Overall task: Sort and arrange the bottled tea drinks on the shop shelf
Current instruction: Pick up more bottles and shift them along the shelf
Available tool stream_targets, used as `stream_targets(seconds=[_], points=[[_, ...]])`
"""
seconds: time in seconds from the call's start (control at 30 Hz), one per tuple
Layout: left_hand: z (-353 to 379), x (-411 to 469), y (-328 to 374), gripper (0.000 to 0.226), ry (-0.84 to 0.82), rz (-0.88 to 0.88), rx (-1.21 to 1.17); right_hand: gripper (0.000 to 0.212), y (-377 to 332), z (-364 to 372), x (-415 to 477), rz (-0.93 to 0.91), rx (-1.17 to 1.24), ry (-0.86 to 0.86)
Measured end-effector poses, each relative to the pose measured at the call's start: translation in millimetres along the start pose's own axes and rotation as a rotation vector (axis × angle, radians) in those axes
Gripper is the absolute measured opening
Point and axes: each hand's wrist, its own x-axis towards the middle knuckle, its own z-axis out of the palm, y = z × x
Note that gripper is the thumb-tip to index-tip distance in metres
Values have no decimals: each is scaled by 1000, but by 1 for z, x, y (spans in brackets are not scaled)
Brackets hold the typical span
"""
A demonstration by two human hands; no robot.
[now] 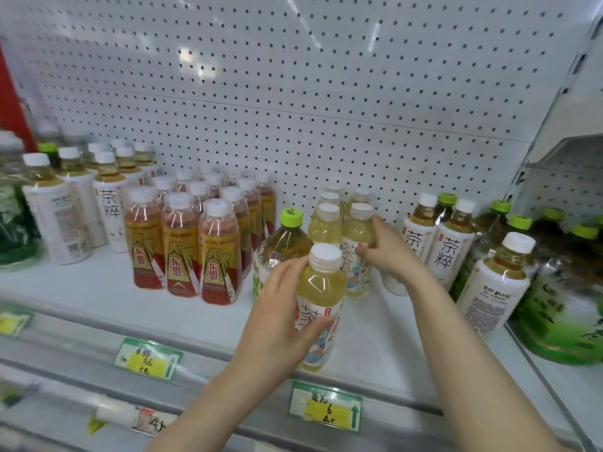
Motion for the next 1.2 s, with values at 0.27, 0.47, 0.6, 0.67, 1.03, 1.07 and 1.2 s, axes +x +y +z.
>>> stream_targets(seconds=[0.27, 0.47, 0.6, 0.67, 1.03, 1.07, 1.2], points=[[3, -3, -1, 85, 0, 18, 13, 71, 9, 13, 25, 81, -101, 170], [8, 0, 1, 83, 56, -7, -46, 43, -36, -27, -82, -68, 294, -5], [32, 9, 13, 95, 28, 27, -114, 70, -52, -27, -129, -193, 79, -98], [39, 11, 18, 97, 7, 64, -165, 66, -43, -33, -126, -141, 88, -5], [-2, 20, -33, 87, 302, -73, 136, 64, -12, -26, -54, -92, 147, 92], [-2, 20, -35, 87, 276, -89, 112, 68, -13, -22, -48, -111, 163, 75], [-3, 19, -39, 85, 251, -66, 100, 72, -15, -11, -33, -135, 182, 68]])
